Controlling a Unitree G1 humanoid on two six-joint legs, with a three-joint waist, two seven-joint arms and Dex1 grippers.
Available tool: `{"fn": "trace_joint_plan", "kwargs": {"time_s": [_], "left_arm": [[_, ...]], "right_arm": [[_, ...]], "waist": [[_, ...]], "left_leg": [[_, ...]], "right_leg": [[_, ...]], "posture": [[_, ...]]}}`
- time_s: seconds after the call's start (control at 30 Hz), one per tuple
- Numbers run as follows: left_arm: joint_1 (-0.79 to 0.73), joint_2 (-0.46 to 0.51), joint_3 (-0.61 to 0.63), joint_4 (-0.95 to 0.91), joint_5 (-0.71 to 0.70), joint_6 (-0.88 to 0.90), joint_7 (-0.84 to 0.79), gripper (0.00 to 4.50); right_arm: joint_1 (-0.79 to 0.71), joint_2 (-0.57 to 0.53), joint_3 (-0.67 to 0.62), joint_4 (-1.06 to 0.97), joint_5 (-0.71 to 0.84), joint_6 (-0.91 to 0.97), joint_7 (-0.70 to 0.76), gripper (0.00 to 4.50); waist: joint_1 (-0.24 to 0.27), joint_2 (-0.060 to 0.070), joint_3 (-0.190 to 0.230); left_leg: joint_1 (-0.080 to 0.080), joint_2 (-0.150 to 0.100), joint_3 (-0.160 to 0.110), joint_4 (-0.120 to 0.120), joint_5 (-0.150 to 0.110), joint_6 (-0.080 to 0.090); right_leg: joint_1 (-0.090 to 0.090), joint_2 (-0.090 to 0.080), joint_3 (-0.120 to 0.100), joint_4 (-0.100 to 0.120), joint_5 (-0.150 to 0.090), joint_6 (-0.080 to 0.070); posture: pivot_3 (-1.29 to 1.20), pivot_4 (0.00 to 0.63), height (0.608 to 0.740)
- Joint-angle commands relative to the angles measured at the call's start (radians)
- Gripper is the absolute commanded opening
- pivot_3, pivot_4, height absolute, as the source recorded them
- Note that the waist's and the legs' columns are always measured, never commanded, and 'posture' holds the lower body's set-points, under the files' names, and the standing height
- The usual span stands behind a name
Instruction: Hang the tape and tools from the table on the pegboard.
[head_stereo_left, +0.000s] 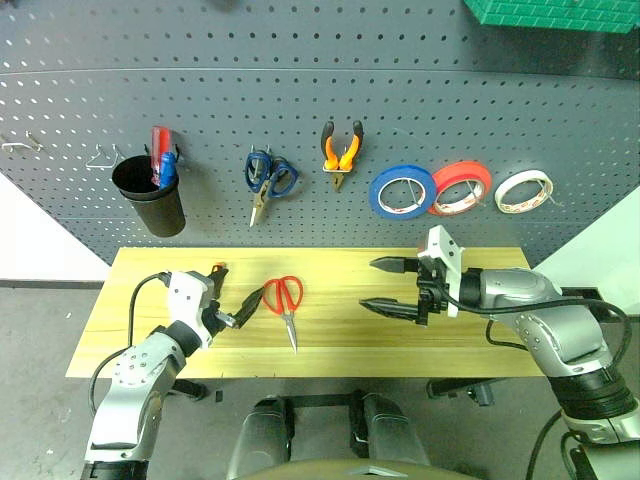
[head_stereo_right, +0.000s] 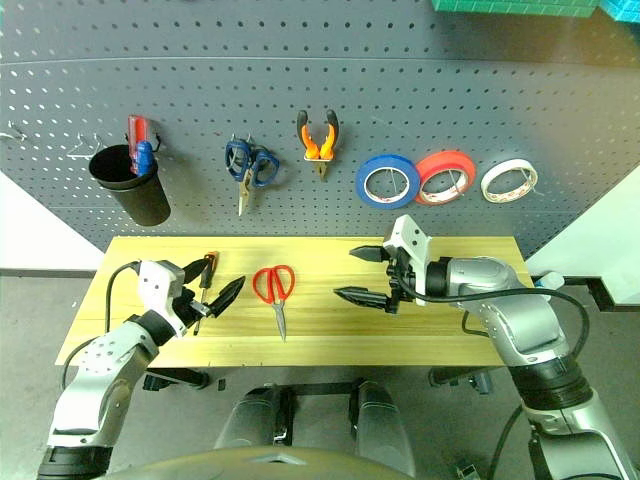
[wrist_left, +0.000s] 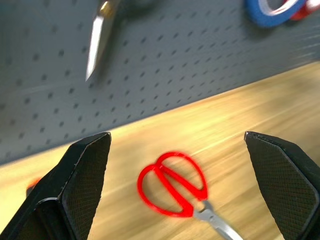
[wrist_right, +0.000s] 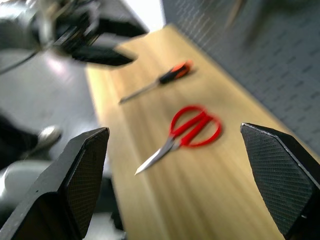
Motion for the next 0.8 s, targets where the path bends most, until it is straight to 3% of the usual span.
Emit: {"fn": "trace_joint_plan", "kwargs": {"time_s": [0.03,0.3,0.5,0.8], "left_arm": [[-0.022,-0.017,-0.025,-0.017,0.049,0.107,0.097,4.50],[-0.105,-0.080,-0.128,-0.101,0.091,0.524,0.273,4.50],[-0.178,-0.133,-0.129,-0.083,0.112,0.771,0.378,4.50],[-0.283,-0.192,-0.115,0.075,0.134,0.859,0.439,4.50]], "right_arm": [[-0.015,-0.036,-0.025,0.030,0.013,-0.038,0.100,4.44],[-0.082,-0.072,0.008,0.173,-0.106,-0.190,0.216,4.44],[-0.116,-0.068,-0.003,0.200,-0.120,-0.220,0.252,4.44],[-0.163,-0.089,-0.004,0.258,-0.121,-0.236,0.360,4.44]], "waist": [[0.000,-0.001,0.002],[-0.001,-0.005,0.014],[-0.002,-0.006,0.015],[-0.002,-0.007,0.015]], "left_leg": [[0.000,0.000,0.000,-0.001,0.000,0.000],[0.000,-0.003,0.000,-0.002,-0.001,0.001],[0.000,-0.003,-0.001,-0.003,-0.001,0.001],[0.000,-0.005,-0.001,-0.006,0.000,0.001]], "right_leg": [[0.000,0.000,0.000,0.000,0.000,0.000],[-0.001,0.000,0.000,0.000,0.000,0.001],[-0.001,0.001,0.000,0.000,0.000,0.000],[-0.001,0.001,-0.001,-0.001,-0.001,0.001]], "posture": [[0.11,0.208,0.740],[0.10,0.206,0.740],[0.07,0.195,0.740],[0.04,0.186,0.740]]}}
